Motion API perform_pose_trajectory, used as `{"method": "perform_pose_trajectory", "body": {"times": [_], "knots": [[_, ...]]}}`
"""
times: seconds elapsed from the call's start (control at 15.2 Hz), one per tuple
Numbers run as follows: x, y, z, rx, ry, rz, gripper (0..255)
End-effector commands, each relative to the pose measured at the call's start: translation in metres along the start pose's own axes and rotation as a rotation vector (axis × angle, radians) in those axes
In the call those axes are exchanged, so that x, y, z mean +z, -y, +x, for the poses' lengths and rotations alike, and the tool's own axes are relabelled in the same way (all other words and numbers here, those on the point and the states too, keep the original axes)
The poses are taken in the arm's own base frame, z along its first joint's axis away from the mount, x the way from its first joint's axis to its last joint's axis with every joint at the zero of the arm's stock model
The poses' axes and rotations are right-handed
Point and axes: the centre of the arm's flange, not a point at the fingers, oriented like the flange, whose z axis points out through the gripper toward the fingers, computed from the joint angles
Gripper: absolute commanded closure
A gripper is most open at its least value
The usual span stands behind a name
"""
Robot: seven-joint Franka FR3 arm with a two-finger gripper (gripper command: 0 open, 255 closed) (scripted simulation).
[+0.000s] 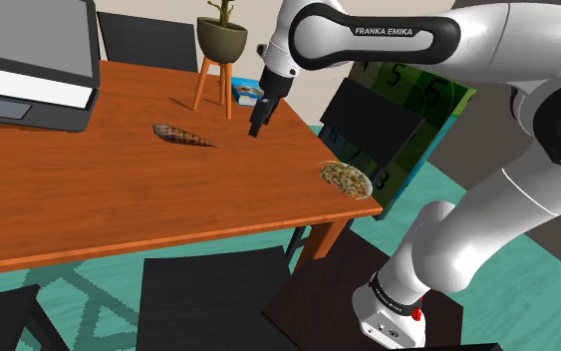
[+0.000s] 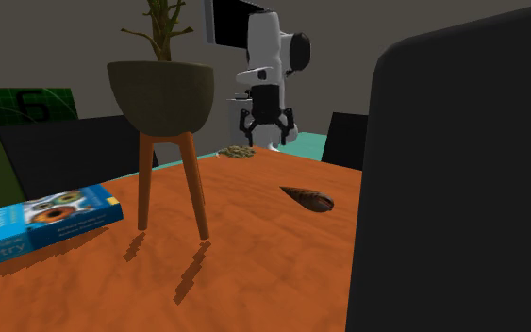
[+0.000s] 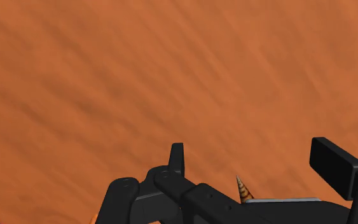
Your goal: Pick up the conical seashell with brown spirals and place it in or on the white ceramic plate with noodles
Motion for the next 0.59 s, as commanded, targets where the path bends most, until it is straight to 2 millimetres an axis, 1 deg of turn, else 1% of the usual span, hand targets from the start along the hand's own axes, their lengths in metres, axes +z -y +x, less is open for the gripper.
{"method": "perform_pose_trajectory", "body": {"times": [0.0,0.53], "knots": [[0.009,0.006,0.023,-0.039,-0.013,-0.009,0],[0.043,0.039,0.111,-0.189,-0.059,-0.043,0]]}}
